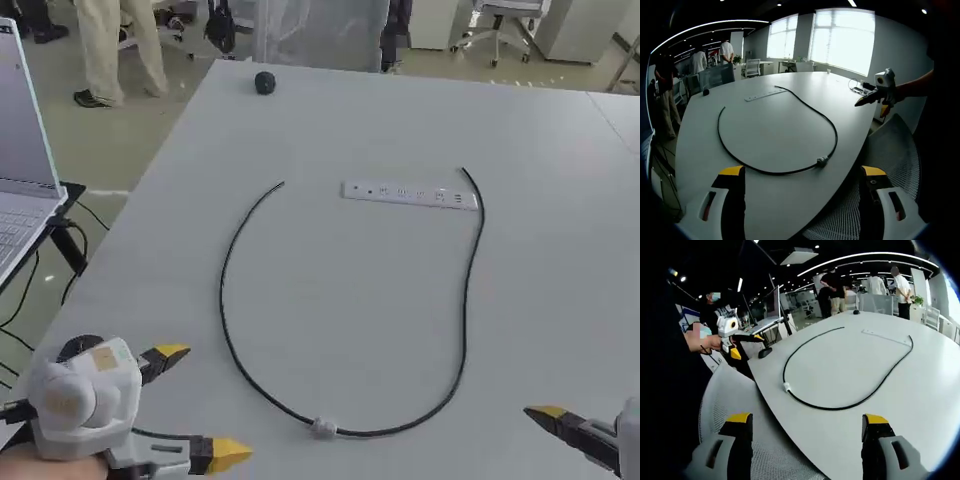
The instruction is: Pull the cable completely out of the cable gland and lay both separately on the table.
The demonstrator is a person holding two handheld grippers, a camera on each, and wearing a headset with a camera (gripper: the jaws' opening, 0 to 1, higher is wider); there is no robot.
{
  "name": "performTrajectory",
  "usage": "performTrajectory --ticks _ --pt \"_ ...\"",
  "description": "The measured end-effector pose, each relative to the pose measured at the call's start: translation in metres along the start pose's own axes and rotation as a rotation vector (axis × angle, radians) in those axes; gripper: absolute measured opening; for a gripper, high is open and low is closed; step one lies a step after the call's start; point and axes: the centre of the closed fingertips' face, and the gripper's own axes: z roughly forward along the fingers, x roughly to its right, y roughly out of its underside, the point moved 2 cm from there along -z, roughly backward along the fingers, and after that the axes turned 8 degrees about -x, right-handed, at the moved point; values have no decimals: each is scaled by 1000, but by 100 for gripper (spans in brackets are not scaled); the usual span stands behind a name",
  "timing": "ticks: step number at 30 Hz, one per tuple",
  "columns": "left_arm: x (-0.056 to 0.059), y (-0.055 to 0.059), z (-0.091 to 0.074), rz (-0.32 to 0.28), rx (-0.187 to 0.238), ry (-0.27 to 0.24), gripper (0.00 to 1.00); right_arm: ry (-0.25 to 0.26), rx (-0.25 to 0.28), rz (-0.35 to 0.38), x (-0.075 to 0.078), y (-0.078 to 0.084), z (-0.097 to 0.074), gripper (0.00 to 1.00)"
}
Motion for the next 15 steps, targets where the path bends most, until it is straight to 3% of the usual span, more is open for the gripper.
performTrajectory --ticks 9,15 --pt "-6 -15 -2 -37 52 -8 94 0 -24 -18 7 2 3 89" --pt "-8 -17 -1 -25 43 -8 95 7 -44 -34 9 1 3 85"
